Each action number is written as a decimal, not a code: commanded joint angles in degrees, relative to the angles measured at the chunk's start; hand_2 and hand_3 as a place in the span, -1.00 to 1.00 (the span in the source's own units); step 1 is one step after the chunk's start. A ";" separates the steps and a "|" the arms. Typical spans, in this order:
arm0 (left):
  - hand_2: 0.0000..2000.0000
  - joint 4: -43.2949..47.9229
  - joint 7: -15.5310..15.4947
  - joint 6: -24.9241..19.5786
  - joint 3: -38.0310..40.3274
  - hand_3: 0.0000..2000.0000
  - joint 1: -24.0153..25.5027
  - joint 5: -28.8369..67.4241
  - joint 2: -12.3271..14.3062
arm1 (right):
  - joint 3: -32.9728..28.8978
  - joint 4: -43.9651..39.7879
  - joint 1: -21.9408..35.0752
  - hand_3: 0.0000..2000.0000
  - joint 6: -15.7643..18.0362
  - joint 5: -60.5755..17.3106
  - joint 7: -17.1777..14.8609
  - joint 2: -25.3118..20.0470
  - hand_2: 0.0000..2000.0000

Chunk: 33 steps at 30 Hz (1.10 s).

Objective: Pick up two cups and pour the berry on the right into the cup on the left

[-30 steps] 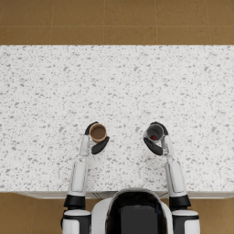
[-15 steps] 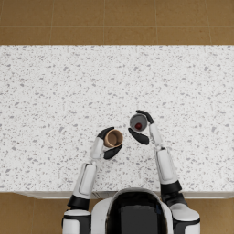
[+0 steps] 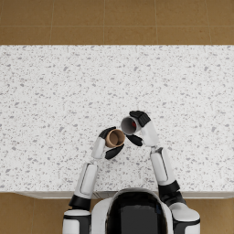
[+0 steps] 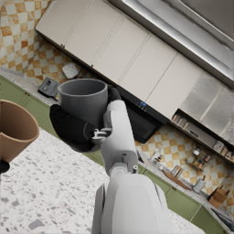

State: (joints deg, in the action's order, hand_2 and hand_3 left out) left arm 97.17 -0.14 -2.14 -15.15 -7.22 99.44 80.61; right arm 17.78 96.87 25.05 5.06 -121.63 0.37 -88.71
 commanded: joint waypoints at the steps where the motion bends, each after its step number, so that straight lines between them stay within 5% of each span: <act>1: 1.00 0.08 0.00 -0.01 0.17 0.28 -1.00 0.00 0.57 | 0.95 1.56 0.69 0.28 0.01 -1.83 0.00 -0.42 1.00; 33: 1.00 -6.33 0.01 -0.28 1.50 0.28 -3.28 -0.01 3.56 | 7.33 10.48 -0.06 0.28 1.07 -60.74 0.18 -0.52 1.00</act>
State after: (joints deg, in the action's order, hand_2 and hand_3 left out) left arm 91.61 -0.13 -2.43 -14.07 -9.69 99.43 83.92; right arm 24.80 106.30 23.46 6.14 -184.22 0.54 -88.91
